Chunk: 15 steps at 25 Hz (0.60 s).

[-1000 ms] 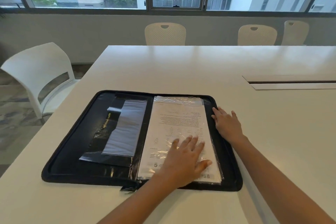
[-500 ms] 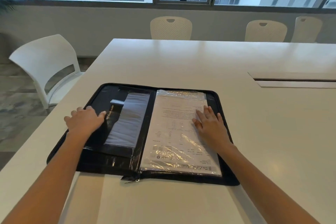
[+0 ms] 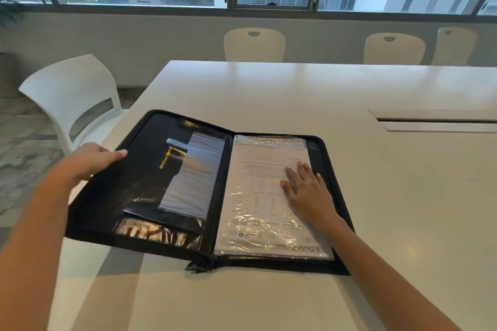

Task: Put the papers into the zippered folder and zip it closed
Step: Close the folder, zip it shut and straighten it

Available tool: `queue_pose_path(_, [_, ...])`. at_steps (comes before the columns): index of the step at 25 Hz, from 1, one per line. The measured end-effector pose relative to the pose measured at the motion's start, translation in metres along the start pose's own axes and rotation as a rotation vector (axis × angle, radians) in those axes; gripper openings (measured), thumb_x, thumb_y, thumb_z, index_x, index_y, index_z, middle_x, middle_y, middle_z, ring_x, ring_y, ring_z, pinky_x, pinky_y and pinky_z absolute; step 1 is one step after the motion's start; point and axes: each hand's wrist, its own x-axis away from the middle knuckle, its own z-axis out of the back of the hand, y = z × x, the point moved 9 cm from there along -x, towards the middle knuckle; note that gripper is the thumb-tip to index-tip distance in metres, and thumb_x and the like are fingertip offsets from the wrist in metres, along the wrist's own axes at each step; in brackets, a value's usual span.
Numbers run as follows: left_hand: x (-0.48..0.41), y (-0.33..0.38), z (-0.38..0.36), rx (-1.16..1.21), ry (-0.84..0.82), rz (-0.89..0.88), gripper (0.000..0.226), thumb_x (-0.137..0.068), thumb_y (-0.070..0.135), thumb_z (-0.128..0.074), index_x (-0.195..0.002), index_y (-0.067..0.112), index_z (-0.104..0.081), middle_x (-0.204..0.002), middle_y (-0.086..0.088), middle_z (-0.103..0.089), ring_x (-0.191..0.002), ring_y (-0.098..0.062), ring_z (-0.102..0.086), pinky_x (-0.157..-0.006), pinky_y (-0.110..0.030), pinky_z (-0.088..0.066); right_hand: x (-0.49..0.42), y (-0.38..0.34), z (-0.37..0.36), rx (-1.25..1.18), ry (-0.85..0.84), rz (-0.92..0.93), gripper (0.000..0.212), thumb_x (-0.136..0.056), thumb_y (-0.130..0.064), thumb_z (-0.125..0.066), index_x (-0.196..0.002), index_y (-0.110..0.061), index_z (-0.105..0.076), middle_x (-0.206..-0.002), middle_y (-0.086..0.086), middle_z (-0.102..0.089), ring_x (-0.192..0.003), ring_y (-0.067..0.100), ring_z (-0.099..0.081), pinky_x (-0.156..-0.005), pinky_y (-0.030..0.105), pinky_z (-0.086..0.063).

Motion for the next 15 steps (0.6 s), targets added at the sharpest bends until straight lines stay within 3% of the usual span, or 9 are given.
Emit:
queue_pose_path(3, [0.022,0.031,0.024,0.027,-0.051,-0.151,0.036,-0.093,0.03,-0.059,-0.123,0.011,-0.059,-0.105,-0.013,-0.062,-0.081,-0.024,-0.055,-0.077,-0.041,-0.046,0.0,0.005,0.002,0.053,0.029,-0.035,0.06,-0.097,-0.056,-0.02,-0.15,-0.029,-0.024,-0.162,0.003,-0.017,-0.149,0.019,-0.006,-0.12,0.05,-0.004])
queue_pose_path(6, [0.057,0.066,0.042,0.183,-0.106,-0.3,0.013,-0.09,0.027,-0.062,-0.1,0.027,-0.071,-0.086,0.003,-0.073,-0.071,-0.013,-0.068,-0.065,-0.027,-0.046,0.006,0.012,0.007,0.096,0.074,-0.089,0.066,-0.094,-0.062,-0.018,-0.15,-0.027,-0.024,-0.161,0.001,-0.02,-0.149,0.018,-0.009,-0.119,0.05,-0.004])
queue_pose_path(9, [0.101,0.107,0.038,0.373,-0.166,-0.461,0.024,-0.078,0.045,-0.065,-0.099,0.038,-0.074,-0.091,0.007,-0.077,-0.081,-0.011,-0.073,-0.075,-0.029,-0.049,0.007,0.014,0.008,0.029,0.035,-0.105,0.068,-0.095,-0.06,-0.024,-0.151,-0.022,-0.023,-0.161,0.003,-0.018,-0.149,0.018,-0.006,-0.121,0.049,-0.004])
queue_pose_path(11, [0.129,0.136,0.027,0.478,-0.194,-0.55,0.031,-0.076,0.054,-0.062,-0.097,0.035,-0.075,-0.094,0.003,-0.077,-0.085,-0.015,-0.073,-0.074,-0.029,-0.054,0.007,0.012,0.015,-0.083,0.016,-0.107,0.064,-0.097,-0.054,-0.033,-0.15,-0.019,-0.028,-0.161,0.005,-0.019,-0.149,0.019,-0.008,-0.121,0.049,-0.007])
queue_pose_path(13, [0.157,0.165,0.009,0.564,-0.254,-0.644,0.033,-0.081,0.056,-0.055,-0.092,0.034,-0.077,-0.092,0.003,-0.077,-0.083,-0.014,-0.073,-0.069,-0.026,-0.055,0.011,0.006,0.033,-0.229,0.049,-0.117,0.059,-0.097,-0.051,-0.04,-0.146,-0.018,-0.038,-0.159,0.006,-0.026,-0.147,0.022,-0.021,-0.119,0.049,-0.018])
queue_pose_path(15, [0.176,0.189,-0.013,0.635,-0.295,-0.696,0.034,-0.084,0.058,-0.052,-0.093,0.036,-0.076,-0.094,0.008,-0.076,-0.086,-0.01,-0.071,-0.077,-0.034,-0.052,0.017,-0.001,0.056,-0.396,0.112,-0.134,0.053,-0.095,-0.051,-0.045,-0.137,-0.019,-0.052,-0.15,0.004,-0.043,-0.135,0.026,-0.044,-0.109,0.042,-0.036])
